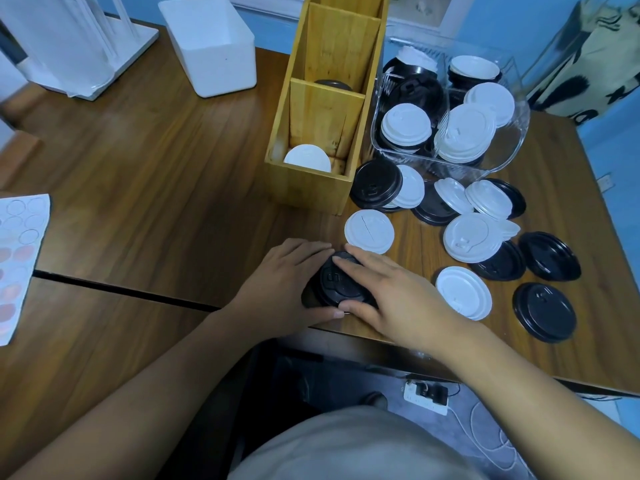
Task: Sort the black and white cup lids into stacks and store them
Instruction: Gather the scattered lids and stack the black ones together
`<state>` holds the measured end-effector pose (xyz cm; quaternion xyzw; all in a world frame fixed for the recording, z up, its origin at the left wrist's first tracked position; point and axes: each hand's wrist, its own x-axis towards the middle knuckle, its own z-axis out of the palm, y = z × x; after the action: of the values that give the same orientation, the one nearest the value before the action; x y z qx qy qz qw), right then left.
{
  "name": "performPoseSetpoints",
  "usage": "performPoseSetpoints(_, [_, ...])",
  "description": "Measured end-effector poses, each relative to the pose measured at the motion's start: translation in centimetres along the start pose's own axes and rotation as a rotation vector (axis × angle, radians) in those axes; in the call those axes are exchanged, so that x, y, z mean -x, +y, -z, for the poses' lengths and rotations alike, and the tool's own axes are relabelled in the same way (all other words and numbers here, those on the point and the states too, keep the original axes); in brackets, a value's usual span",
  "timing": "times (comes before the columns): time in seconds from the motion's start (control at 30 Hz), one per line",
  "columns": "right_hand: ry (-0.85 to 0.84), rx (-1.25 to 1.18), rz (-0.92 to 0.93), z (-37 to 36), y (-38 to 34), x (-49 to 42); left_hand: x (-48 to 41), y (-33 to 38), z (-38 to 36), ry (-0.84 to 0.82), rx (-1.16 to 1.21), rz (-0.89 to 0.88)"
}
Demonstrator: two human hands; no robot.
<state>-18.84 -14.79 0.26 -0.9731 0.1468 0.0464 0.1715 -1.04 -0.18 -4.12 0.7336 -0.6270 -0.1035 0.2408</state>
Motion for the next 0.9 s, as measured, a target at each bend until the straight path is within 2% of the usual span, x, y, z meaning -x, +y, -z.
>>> performPoseSetpoints(0.1, [0.001,-0.011,0.038,0.8,0.4,-0.3,0.0,0.3,0.0,0.019,-0.010,-0.006])
performPoseSetpoints(0.2, [0.240,-0.126,0.056,2.5,2.4,-1.3,0.0,0.4,0.0,0.023,-0.019,0.002])
performPoseSetpoints(0.27, [0.376,-0.107,0.039,4.2,4.7,-2.9,0.0,0.4,0.1,0.012,-0.034,0.012])
performPoseSetpoints(0.33, [0.335,-0.051,-0.012,6.2,6.6,-4.8,0.1,0.5,0.1,-0.002,-0.042,0.023])
performPoseSetpoints(0.47, [0.135,0.100,-0.046,8.4,7.8,-8.4,0.0,0.5,0.3,-0.016,-0.036,0.037])
performPoseSetpoints(0.57, [0.134,0.119,-0.049,7.8,7.8,-9.6,0.0,0.6,0.3,-0.020,-0.031,0.045])
performPoseSetpoints(0.73, [0.361,0.074,-0.031,7.1,7.8,-7.4,0.0,0.6,0.4,-0.015,-0.021,0.050])
performPoseSetpoints(0.83, [0.540,-0.039,-0.076,6.6,6.1,-2.3,0.1,0.5,0.3,-0.012,-0.020,0.051])
performPoseSetpoints(0.9, [0.589,-0.110,-0.147,5.1,4.7,1.9,0.1,0.5,0.3,-0.005,-0.011,0.057])
